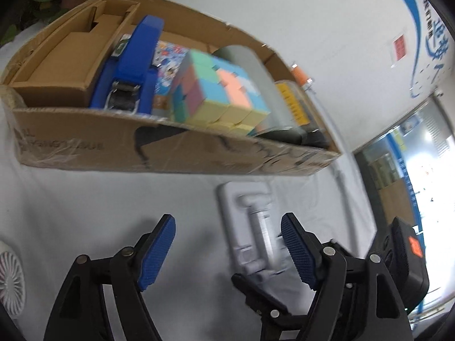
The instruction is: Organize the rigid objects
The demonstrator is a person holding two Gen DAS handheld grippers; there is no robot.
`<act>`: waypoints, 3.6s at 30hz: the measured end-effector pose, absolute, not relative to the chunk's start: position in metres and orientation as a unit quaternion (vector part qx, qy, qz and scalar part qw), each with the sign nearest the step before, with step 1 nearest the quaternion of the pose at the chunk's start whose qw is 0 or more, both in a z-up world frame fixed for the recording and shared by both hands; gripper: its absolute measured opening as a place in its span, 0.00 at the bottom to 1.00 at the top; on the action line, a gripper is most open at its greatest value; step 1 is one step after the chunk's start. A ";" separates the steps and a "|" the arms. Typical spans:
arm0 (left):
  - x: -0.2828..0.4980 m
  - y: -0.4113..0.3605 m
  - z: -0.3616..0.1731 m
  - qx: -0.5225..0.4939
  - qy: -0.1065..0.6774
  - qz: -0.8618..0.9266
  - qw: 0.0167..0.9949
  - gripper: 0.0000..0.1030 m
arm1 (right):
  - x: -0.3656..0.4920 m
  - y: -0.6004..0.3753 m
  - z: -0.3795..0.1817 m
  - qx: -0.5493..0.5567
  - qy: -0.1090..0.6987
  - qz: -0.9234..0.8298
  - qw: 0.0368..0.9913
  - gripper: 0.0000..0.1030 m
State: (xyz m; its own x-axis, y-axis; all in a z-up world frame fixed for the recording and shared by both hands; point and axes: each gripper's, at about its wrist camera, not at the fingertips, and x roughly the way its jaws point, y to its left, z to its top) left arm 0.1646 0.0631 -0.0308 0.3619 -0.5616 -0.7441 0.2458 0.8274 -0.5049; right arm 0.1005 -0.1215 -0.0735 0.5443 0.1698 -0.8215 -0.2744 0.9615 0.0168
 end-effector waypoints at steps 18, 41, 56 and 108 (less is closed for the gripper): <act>0.154 0.068 0.015 -0.192 0.449 -0.343 0.802 0.30 | 0.101 -0.125 -0.018 0.110 0.435 0.226 0.865 0.68; 0.357 0.084 0.014 -0.224 0.504 -0.321 0.770 0.35 | 0.278 -0.091 0.008 0.059 0.496 0.203 0.842 0.66; 0.204 0.161 0.139 -0.089 0.320 -0.176 0.927 0.69 | 0.257 -0.105 0.027 0.024 0.444 0.181 0.877 0.68; 0.054 0.149 -0.073 -0.104 0.518 -0.104 0.842 0.28 | 0.015 -0.090 -0.032 -0.020 0.409 0.281 0.868 0.85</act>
